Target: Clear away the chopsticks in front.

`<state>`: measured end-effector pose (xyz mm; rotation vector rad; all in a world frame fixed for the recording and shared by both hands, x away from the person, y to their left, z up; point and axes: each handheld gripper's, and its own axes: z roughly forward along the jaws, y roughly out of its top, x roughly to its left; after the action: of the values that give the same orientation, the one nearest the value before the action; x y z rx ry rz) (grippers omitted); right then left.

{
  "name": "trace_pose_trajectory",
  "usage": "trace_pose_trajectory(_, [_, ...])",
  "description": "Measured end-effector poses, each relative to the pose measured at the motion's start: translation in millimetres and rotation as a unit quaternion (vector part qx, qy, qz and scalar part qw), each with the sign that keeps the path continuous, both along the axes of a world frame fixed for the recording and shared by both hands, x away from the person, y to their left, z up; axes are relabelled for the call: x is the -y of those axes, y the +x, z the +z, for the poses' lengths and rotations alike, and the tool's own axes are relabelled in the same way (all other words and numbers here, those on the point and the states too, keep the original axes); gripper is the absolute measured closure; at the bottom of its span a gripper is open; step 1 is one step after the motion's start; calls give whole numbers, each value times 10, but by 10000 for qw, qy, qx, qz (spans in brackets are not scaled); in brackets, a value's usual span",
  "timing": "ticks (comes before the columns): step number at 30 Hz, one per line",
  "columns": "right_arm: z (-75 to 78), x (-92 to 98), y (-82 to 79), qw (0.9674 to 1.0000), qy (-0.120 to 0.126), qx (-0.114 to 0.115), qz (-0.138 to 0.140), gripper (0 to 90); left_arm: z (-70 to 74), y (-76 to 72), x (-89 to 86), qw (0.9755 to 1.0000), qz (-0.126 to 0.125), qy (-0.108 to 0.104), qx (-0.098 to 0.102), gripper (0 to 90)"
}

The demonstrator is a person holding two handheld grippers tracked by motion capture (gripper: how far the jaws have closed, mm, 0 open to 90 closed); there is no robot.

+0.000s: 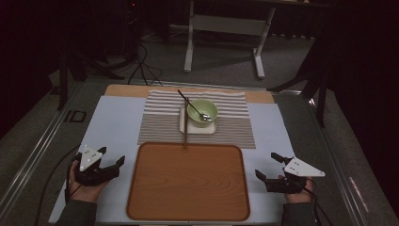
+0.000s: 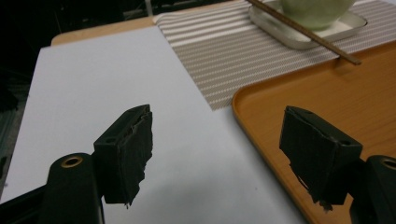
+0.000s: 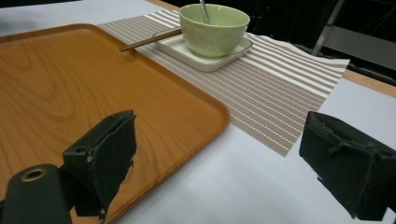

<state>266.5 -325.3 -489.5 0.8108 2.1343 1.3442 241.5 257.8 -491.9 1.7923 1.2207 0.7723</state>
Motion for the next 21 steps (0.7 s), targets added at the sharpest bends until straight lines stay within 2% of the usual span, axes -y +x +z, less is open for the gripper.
trace_pose_trajectory(7, [2,-8,0,10000,7,19,-6,106,87,156,113,9999,-134,73,74,259])
trace_pose_trajectory(16, [-7,-19,0,9999,-100,39,12,106,161,377,301,9993,-281,101,212,264])
trace_pose_trajectory(21, [0,-15,-5,10000,-56,59,-3,107,197,496,375,9990,-329,167,258,269])
